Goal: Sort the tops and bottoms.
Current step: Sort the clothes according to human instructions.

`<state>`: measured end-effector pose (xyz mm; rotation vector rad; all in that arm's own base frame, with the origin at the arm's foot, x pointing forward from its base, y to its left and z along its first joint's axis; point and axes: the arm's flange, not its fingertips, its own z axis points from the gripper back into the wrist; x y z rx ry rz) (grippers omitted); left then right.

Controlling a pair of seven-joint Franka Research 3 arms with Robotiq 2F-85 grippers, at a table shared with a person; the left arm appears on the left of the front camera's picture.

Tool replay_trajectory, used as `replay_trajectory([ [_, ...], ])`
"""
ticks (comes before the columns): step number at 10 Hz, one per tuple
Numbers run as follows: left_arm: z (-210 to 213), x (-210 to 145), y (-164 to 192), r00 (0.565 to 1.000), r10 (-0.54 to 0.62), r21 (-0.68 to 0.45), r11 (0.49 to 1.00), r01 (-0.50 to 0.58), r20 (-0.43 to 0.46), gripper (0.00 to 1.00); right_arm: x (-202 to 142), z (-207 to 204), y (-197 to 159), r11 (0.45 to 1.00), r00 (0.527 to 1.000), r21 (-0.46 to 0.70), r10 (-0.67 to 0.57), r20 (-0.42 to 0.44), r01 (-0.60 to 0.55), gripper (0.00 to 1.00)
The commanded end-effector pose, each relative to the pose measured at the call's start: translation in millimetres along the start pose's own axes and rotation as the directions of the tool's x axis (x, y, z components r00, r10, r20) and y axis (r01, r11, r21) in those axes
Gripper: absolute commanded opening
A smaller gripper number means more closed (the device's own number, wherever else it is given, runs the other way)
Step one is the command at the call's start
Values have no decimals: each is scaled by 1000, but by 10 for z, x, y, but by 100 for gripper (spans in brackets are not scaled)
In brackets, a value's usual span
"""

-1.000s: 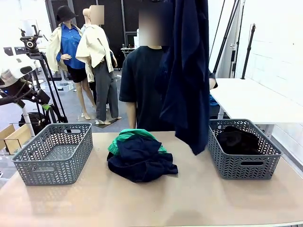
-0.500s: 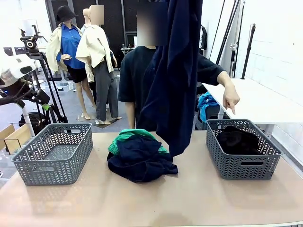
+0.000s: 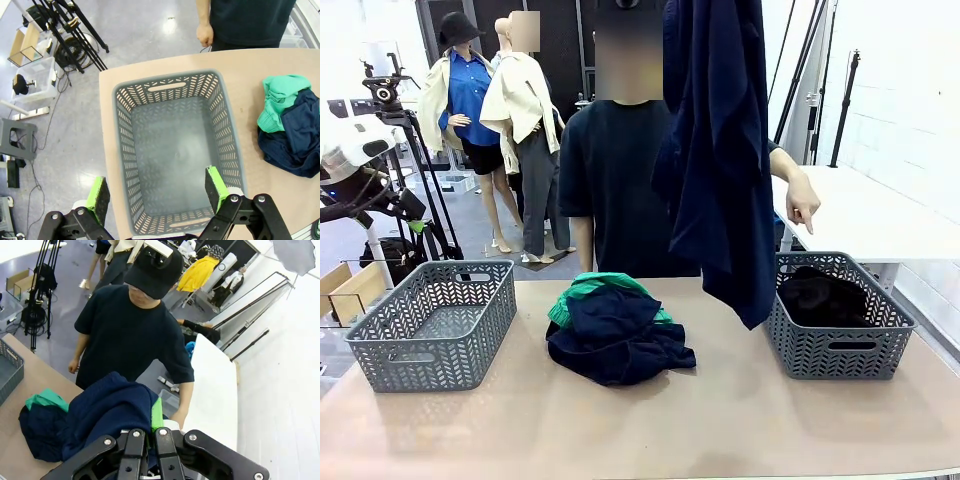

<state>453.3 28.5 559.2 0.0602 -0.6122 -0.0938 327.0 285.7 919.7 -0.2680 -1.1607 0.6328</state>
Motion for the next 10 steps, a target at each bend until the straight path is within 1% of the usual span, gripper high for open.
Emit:
replay_trajectory([
  [1,12,9,21,1000,-7,6,1000,7,-6,100,-5,47,-23,1000,1000,-8,-3,4,3,0],
  [8,12,9,21,1000,-7,6,1000,7,-6,100,0,0,0,1000,1000,0,0,0,0,0],
  [10,12,9,21,1000,-7,6,1000,7,-6,100,72,-47,-330,998,1000,-70,-3,24,5,0],
])
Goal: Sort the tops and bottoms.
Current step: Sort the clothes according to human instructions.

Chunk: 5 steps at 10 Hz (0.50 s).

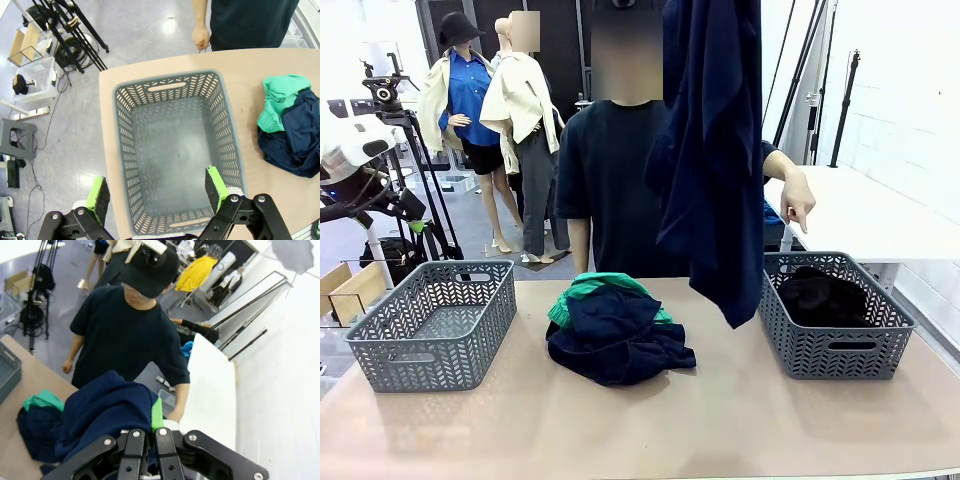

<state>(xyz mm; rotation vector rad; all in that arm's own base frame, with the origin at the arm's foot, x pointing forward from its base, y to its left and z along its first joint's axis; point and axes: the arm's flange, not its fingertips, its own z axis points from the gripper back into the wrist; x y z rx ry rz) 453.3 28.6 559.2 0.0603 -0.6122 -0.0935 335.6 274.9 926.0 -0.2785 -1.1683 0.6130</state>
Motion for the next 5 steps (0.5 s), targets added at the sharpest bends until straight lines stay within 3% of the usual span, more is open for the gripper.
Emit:
replay_trajectory([
  [1,12,9,19,1000,-7,6,1000,7,-6,100,87,-50,-354,994,999,-107,-32,23,34,0],
  [5,12,9,19,1000,-7,6,1000,7,-6,100,-40,-199,-1068,962,989,-232,-143,20,144,0],
])
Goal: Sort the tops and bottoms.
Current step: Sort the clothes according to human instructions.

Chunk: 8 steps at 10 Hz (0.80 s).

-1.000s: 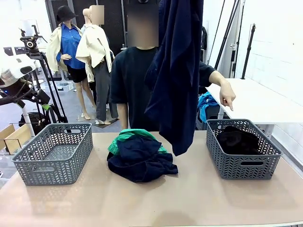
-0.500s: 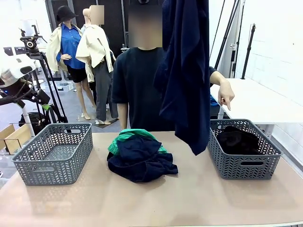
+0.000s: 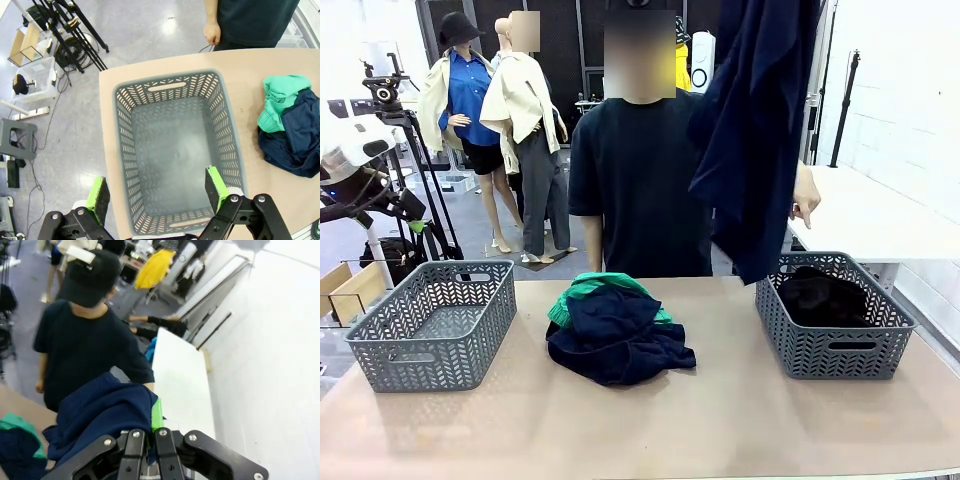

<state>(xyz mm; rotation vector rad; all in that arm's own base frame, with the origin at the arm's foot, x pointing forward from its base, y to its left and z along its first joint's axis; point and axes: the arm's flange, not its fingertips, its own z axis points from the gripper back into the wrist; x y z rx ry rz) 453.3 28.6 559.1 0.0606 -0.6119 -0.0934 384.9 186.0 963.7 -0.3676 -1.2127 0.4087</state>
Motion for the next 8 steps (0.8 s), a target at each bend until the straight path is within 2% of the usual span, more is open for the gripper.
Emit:
replay_trajectory([
  [1,13,9,19,1000,-7,6,1000,7,-6,100,19,-11,-135,994,999,-93,-49,4,50,0],
  [4,13,9,19,1000,-7,6,1000,7,-6,100,-163,-139,-578,981,991,-157,-126,-42,118,0],
  [8,13,9,19,1000,-7,6,1000,7,-6,100,-612,-460,-828,967,979,-192,-186,-85,167,0],
])
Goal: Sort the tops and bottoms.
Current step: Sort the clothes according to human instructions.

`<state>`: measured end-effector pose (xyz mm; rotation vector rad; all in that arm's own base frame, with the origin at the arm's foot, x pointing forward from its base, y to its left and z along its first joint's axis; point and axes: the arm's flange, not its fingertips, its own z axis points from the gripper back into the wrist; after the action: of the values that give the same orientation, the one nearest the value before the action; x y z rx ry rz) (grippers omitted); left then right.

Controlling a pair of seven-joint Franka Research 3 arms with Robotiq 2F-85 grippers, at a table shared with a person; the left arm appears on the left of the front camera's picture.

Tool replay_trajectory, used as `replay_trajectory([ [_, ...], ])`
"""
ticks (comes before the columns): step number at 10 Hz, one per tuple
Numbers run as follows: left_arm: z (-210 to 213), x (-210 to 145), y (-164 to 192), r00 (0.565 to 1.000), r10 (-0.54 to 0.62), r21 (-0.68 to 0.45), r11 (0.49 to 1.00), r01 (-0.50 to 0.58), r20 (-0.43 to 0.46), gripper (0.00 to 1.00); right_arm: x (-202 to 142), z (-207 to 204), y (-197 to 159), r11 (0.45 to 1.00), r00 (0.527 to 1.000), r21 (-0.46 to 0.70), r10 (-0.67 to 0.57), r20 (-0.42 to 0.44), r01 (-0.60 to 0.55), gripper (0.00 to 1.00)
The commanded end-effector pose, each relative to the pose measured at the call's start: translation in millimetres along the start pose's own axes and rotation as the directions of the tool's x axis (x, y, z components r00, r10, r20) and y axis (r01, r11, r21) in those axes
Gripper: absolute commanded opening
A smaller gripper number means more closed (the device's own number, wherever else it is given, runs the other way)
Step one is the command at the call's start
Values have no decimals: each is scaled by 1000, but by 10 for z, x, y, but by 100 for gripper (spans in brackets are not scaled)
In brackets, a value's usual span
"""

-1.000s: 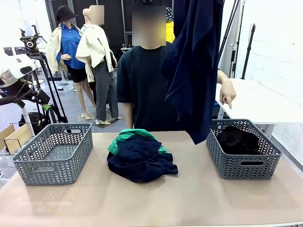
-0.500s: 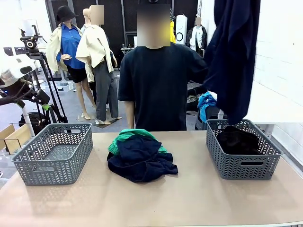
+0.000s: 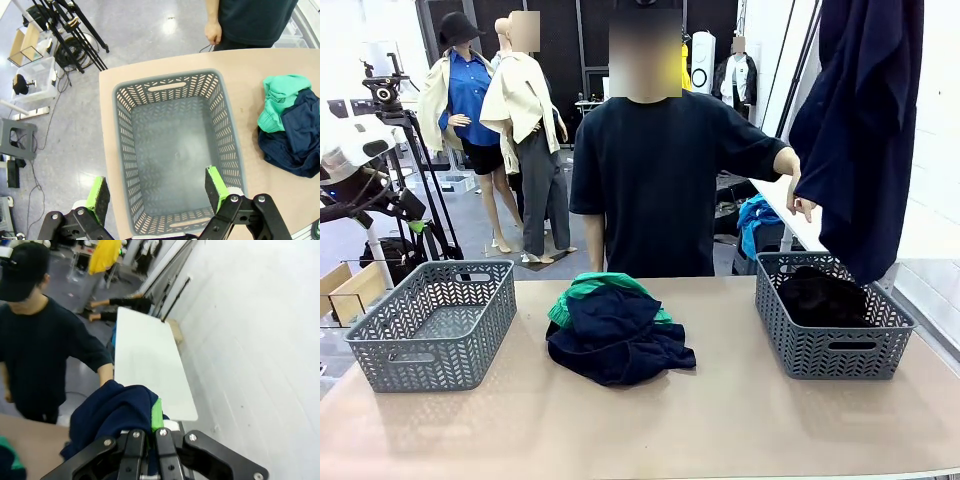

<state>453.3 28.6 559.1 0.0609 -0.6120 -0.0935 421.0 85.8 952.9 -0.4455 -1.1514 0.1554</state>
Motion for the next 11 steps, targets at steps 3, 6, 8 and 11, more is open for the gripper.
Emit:
replay_trajectory([
  [3,13,9,19,1000,-7,6,1000,7,-6,100,-337,-276,-21,996,997,-38,-75,14,75,0],
  [6,13,9,19,1000,-7,6,1000,7,-6,100,-344,-389,-5,993,995,-61,-97,10,97,56],
  [8,13,9,19,1000,-7,6,1000,7,-6,100,-411,-514,47,995,994,-14,-102,-44,101,95],
  [11,13,9,19,1000,-7,6,1000,7,-6,100,-459,-555,13,993,991,-26,-117,-58,116,100],
])
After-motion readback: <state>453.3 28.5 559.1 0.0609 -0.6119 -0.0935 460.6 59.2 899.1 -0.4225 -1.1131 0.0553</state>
